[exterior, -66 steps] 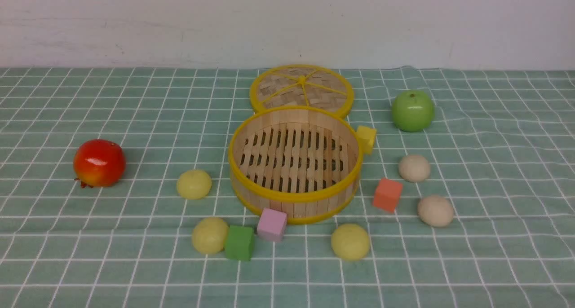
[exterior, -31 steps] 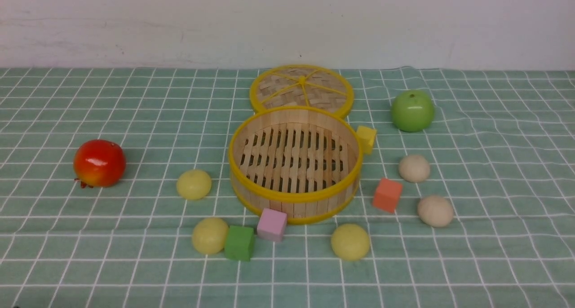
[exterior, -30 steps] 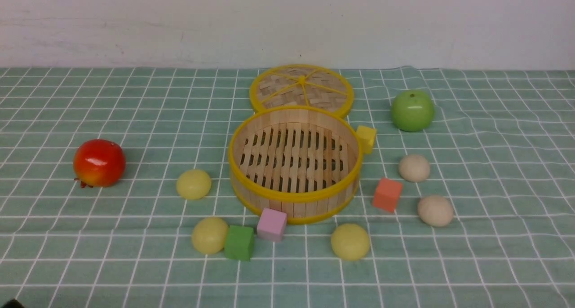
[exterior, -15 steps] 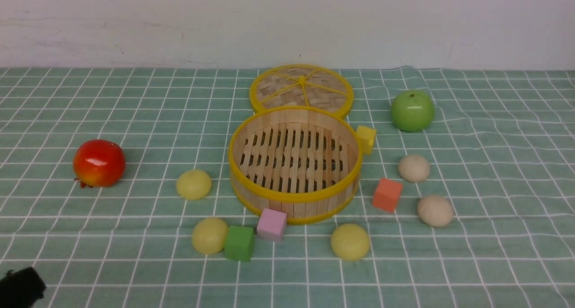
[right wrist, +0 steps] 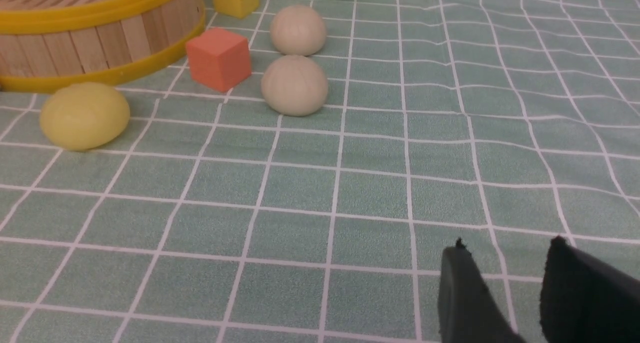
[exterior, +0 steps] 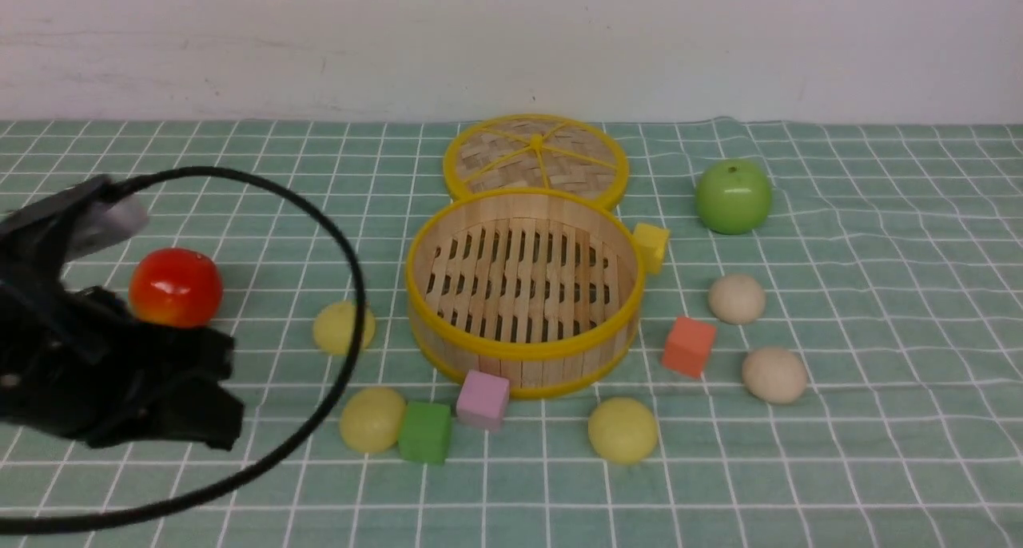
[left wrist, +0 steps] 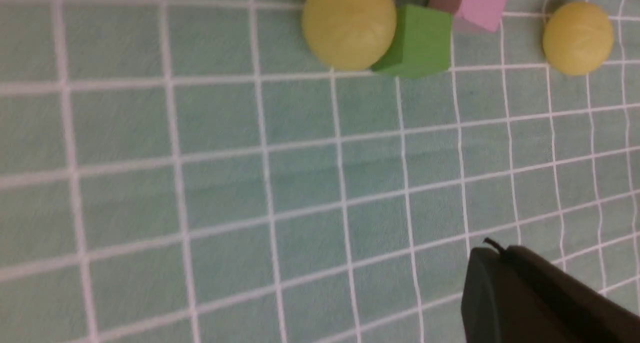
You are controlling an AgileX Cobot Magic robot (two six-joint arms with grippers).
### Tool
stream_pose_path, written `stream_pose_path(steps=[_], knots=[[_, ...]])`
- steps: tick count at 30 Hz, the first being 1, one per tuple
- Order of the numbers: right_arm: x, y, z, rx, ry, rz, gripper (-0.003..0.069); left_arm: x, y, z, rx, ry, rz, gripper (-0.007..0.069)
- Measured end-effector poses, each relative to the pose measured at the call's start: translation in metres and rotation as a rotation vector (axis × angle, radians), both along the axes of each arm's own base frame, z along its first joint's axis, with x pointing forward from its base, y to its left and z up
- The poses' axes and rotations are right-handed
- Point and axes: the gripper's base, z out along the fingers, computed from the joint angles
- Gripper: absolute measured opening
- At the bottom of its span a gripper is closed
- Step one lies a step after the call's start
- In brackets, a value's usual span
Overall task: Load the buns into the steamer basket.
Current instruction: Use the left arm to grab a steamed stuffed bun
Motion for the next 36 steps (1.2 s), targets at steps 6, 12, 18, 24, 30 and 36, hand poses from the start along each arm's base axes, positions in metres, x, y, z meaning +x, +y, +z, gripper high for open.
stream_pose_path(steps=[6, 12, 18, 24, 30, 36], knots=[[0.000, 0.000, 0.000, 0.000, 0.000, 0.000, 0.0240, 0.026, -0.047, -0.011, 0.119, 0.001, -0.159, -0.0013], [0.000, 0.000, 0.000, -0.001, 0.000, 0.000, 0.0240, 0.062, -0.056, -0.032, 0.207, 0.052, -0.116, -0.0013], [0.000, 0.000, 0.000, -0.001, 0.000, 0.000, 0.0240, 0.104, -0.067, -0.067, 0.263, 0.095, -0.115, 0.0048], [0.000, 0.000, 0.000, -0.002, 0.000, 0.000, 0.0240, 0.126, -0.071, -0.089, 0.303, 0.095, -0.123, 0.0204], [0.000, 0.000, 0.000, -0.001, 0.000, 0.000, 0.0240, 0.133, -0.072, -0.106, 0.324, 0.107, -0.128, 0.0267], [0.000, 0.000, 0.000, -0.001, 0.000, 0.000, 0.0240, 0.139, -0.073, -0.117, 0.343, 0.093, -0.132, 0.0223]])
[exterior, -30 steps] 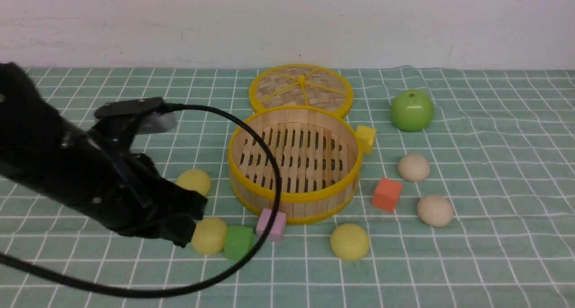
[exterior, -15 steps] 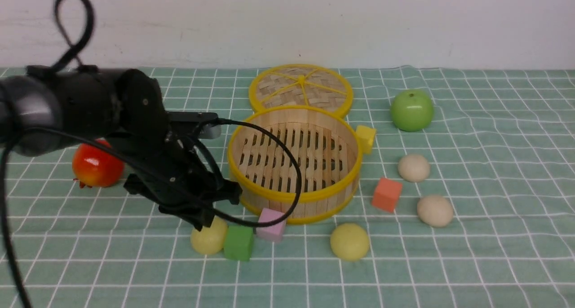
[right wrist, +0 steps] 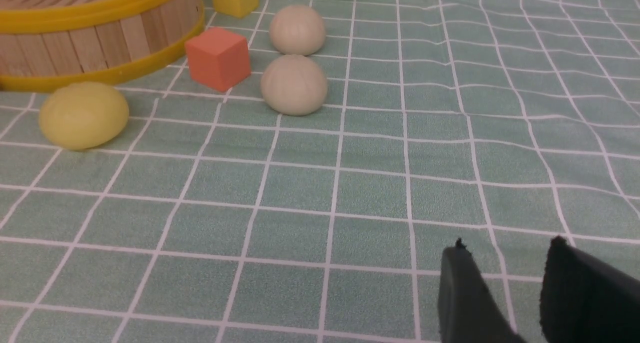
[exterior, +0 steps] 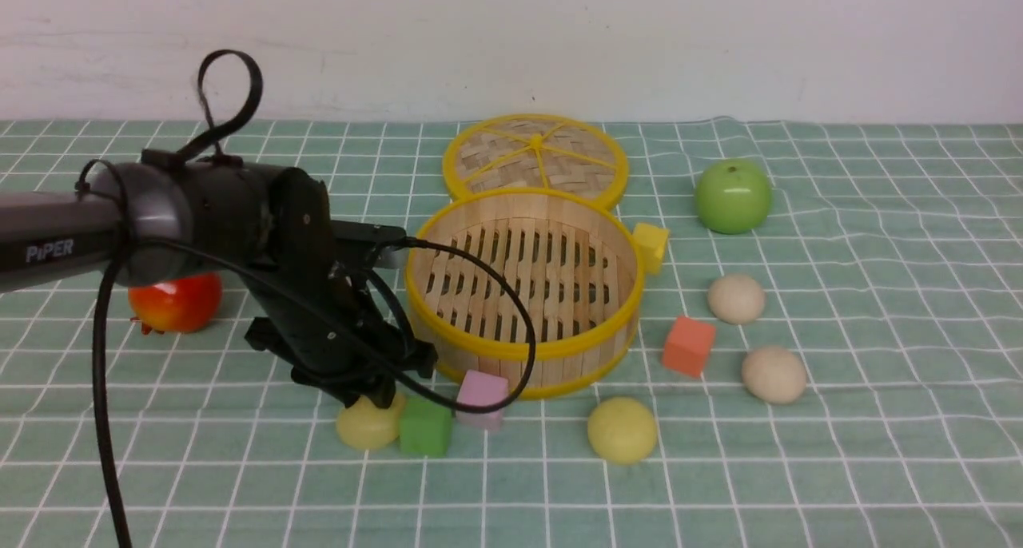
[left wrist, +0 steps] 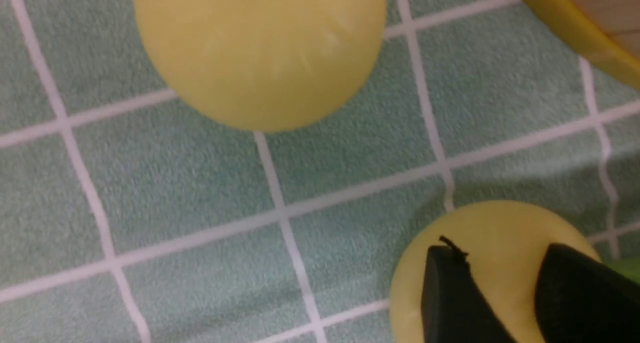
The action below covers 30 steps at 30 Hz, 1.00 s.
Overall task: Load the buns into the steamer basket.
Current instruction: Use the left arm to grab a steamed stuffed bun, then use the left arm to put the steamed stuffed bun into the steamer
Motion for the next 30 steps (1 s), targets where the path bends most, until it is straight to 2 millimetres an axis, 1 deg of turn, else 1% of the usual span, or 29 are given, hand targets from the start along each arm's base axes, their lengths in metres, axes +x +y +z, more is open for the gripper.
stream_pose_path(steps=[3, 4, 6, 7, 8, 11, 12, 13, 15, 17, 18, 20, 22, 23, 25, 28, 30], knots=[[0.000, 0.000, 0.000, 0.000, 0.000, 0.000, 0.0240, -0.001, 0.000, 0.002, -0.001, 0.011, 0.009, 0.0117], [0.000, 0.000, 0.000, 0.000, 0.000, 0.000, 0.0240, -0.003, 0.001, 0.005, 0.000, 0.019, 0.010, 0.0042], [0.000, 0.000, 0.000, 0.000, 0.000, 0.000, 0.0240, -0.007, 0.002, 0.017, -0.003, 0.015, 0.008, -0.0006], [0.000, 0.000, 0.000, 0.000, 0.000, 0.000, 0.0240, -0.008, 0.002, 0.017, -0.002, 0.019, 0.008, -0.0008], [0.000, 0.000, 0.000, 0.000, 0.000, 0.000, 0.0240, -0.013, 0.004, 0.035, -0.012, -0.007, 0.006, -0.0013], [0.000, 0.000, 0.000, 0.000, 0.000, 0.000, 0.0240, -0.024, 0.006, 0.077, -0.067, -0.106, 0.002, -0.0013], [0.000, 0.000, 0.000, 0.000, 0.000, 0.000, 0.0240, -0.026, 0.006, 0.085, -0.081, -0.134, -0.005, -0.0013], [0.000, 0.000, 0.000, 0.000, 0.000, 0.000, 0.0240, -0.027, 0.004, 0.101, -0.122, -0.192, -0.029, -0.0013], [0.000, 0.000, 0.000, 0.000, 0.000, 0.000, 0.0240, -0.025, -0.002, 0.118, -0.186, -0.271, -0.071, -0.0013], [0.000, 0.000, 0.000, 0.000, 0.000, 0.000, 0.0240, -0.023, -0.006, 0.122, -0.226, -0.298, -0.086, -0.0013], [0.000, 0.000, 0.000, 0.000, 0.000, 0.000, 0.0240, -0.018, -0.010, 0.121, -0.257, -0.328, -0.111, -0.0013], [0.000, 0.000, 0.000, 0.000, 0.000, 0.000, 0.0240, -0.008, -0.017, 0.110, -0.299, -0.342, -0.127, -0.0013], [0.000, 0.000, 0.000, 0.000, 0.000, 0.000, 0.0240, 0.004, -0.024, 0.092, -0.327, -0.355, -0.152, -0.0013], [0.000, 0.000, 0.000, 0.000, 0.000, 0.000, 0.0240, 0.005, -0.025, 0.090, -0.326, -0.354, -0.150, -0.0013], [0.000, 0.000, 0.000, 0.000, 0.000, 0.000, 0.0240, 0.017, -0.031, 0.067, -0.334, -0.364, -0.175, -0.0013], [0.000, 0.000, 0.000, 0.000, 0.000, 0.000, 0.0240, 0.027, -0.034, 0.046, -0.331, -0.374, -0.181, -0.0013], [0.000, 0.000, 0.000, 0.000, 0.000, 0.000, 0.0240, 0.032, -0.035, 0.038, -0.326, -0.382, -0.177, -0.0012]])
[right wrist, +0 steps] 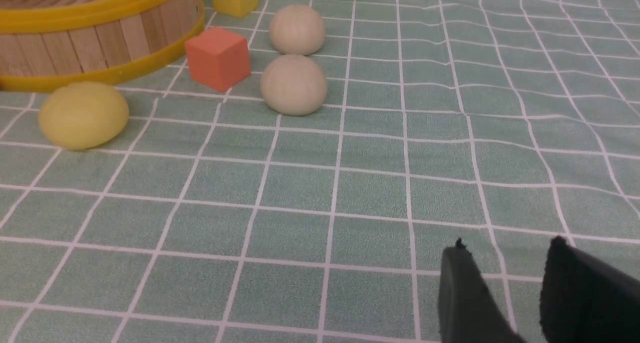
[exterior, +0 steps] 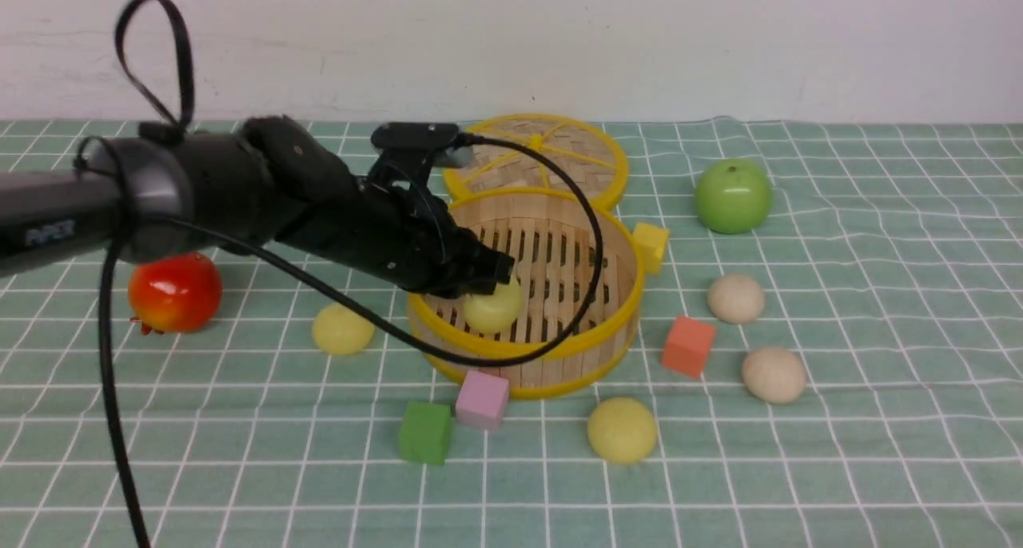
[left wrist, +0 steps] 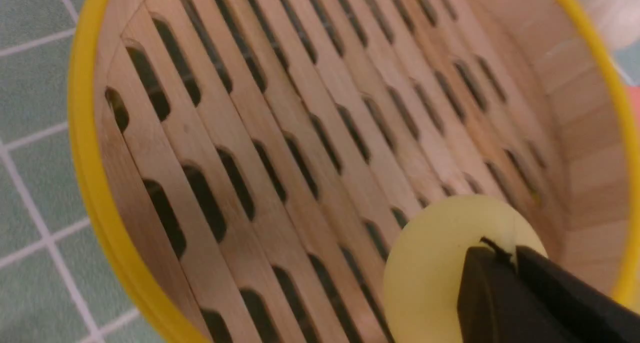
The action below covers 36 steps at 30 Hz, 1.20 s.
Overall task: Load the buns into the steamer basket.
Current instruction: Use the left arm to put the steamed stuffed bun into the steamer, then use the left arm to grab a steamed stuffed bun
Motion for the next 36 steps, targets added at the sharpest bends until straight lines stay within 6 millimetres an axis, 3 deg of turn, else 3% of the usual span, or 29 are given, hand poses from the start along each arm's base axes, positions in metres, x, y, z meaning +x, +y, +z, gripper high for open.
stream_pose_path(steps=[2, 6, 12, 13, 16, 18, 19, 22, 24, 27, 28, 30, 33, 36], knots=[[0.000, 0.000, 0.000, 0.000, 0.000, 0.000, 0.0240, 0.005, 0.000, -0.012, 0.019, -0.009, 0.004, -0.0001], [0.000, 0.000, 0.000, -0.001, 0.000, 0.000, 0.0240, 0.005, -0.001, -0.018, 0.029, 0.004, -0.010, 0.0042], [0.000, 0.000, 0.000, -0.001, 0.000, 0.000, 0.0240, 0.002, -0.001, -0.013, 0.020, 0.013, -0.023, 0.0219], [0.000, 0.000, 0.000, -0.001, 0.000, 0.000, 0.0240, 0.001, -0.001, -0.006, 0.004, 0.008, -0.011, 0.0290], [0.000, 0.000, 0.000, -0.001, 0.000, 0.000, 0.0240, -0.003, 0.000, 0.010, -0.017, -0.012, 0.004, 0.0355], [0.000, 0.000, 0.000, -0.001, 0.000, 0.000, 0.0240, -0.013, 0.005, 0.046, -0.042, -0.070, 0.022, 0.0391], [0.000, 0.000, 0.000, -0.001, 0.000, 0.000, 0.0240, -0.013, 0.005, 0.046, -0.041, -0.068, 0.023, 0.0391], [0.000, 0.000, 0.000, -0.001, 0.000, 0.000, 0.0240, -0.028, 0.017, 0.079, -0.050, -0.081, 0.061, 0.0333], [0.000, 0.000, 0.000, -0.001, 0.000, 0.000, 0.0240, -0.032, 0.027, 0.080, -0.023, -0.022, 0.091, 0.0261], [0.000, 0.000, 0.000, -0.001, 0.000, 0.000, 0.0240, -0.029, 0.047, 0.058, 0.063, 0.136, 0.162, 0.0129], [0.000, 0.000, 0.000, -0.001, 0.000, 0.000, 0.0240, -0.028, 0.049, 0.056, 0.076, 0.148, 0.169, 0.0122], [0.000, 0.000, 0.000, -0.001, 0.000, 0.000, 0.0240, -0.018, 0.062, 0.031, 0.157, 0.211, 0.225, 0.0067], [0.000, 0.000, 0.000, -0.001, 0.000, 0.000, 0.0240, -0.012, 0.066, 0.017, 0.194, 0.224, 0.244, 0.0065], [0.000, 0.000, 0.000, -0.001, 0.000, 0.000, 0.0240, -0.002, 0.067, 0.000, 0.222, 0.209, 0.256, 0.0120]])
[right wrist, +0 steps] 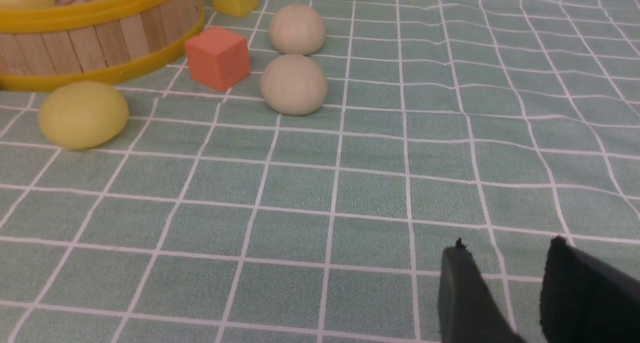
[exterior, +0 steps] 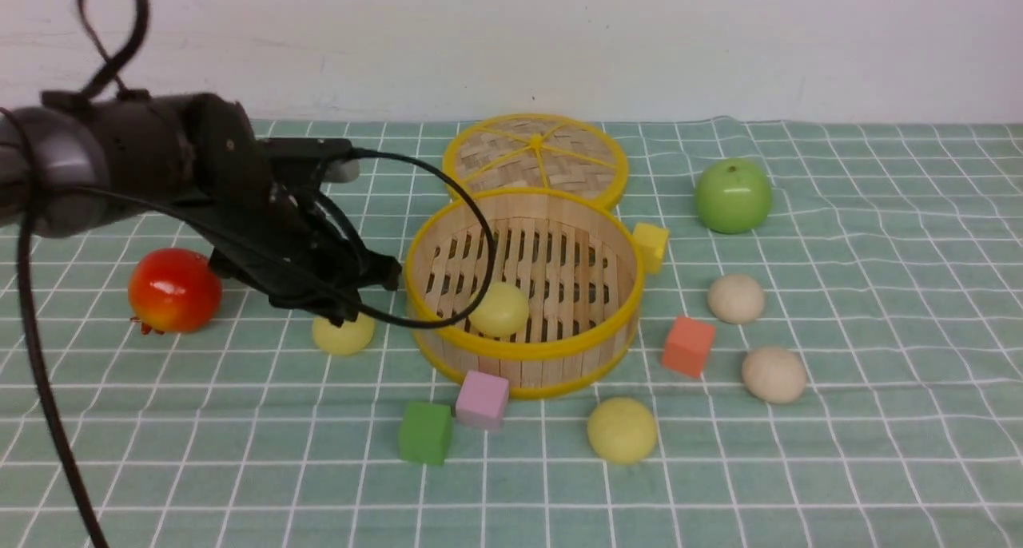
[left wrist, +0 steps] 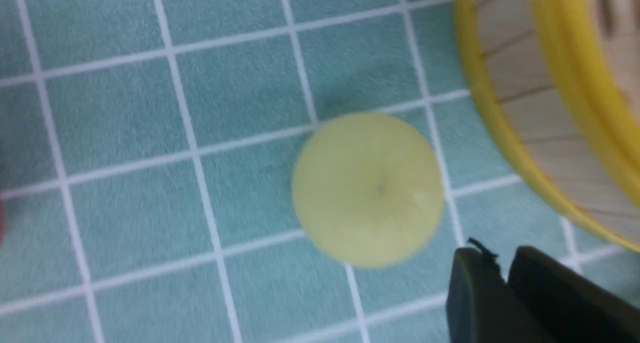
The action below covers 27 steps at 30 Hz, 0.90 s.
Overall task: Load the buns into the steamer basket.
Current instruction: Use the left arm to grab a steamed stuffed bun
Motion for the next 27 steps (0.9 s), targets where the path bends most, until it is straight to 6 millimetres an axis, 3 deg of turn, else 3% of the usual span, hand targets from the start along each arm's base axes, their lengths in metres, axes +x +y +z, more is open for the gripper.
stream_pose_path(steps=[5, 10, 18, 22, 25, 27], knots=[[0.000, 0.000, 0.000, 0.002, 0.000, 0.000, 0.0240, 0.008, 0.001, -0.005, 0.032, -0.069, -0.005, 0.0238], [0.000, 0.000, 0.000, 0.002, 0.000, 0.000, 0.0240, 0.012, 0.001, -0.005, 0.032, -0.110, -0.001, 0.0285], [0.000, 0.000, 0.000, 0.002, 0.000, 0.000, 0.0240, 0.020, 0.002, -0.030, 0.089, -0.092, -0.030, 0.0290], [0.000, 0.000, 0.000, 0.001, 0.000, 0.000, 0.0240, 0.023, 0.002, -0.032, 0.098, -0.116, -0.036, 0.0283], [0.000, 0.000, 0.000, 0.000, 0.000, 0.000, 0.0240, 0.023, 0.002, -0.033, 0.098, -0.121, -0.036, 0.0260], [0.000, 0.000, 0.000, 0.000, 0.000, 0.000, 0.0240, 0.023, 0.002, -0.035, 0.099, -0.111, -0.035, 0.0204]])
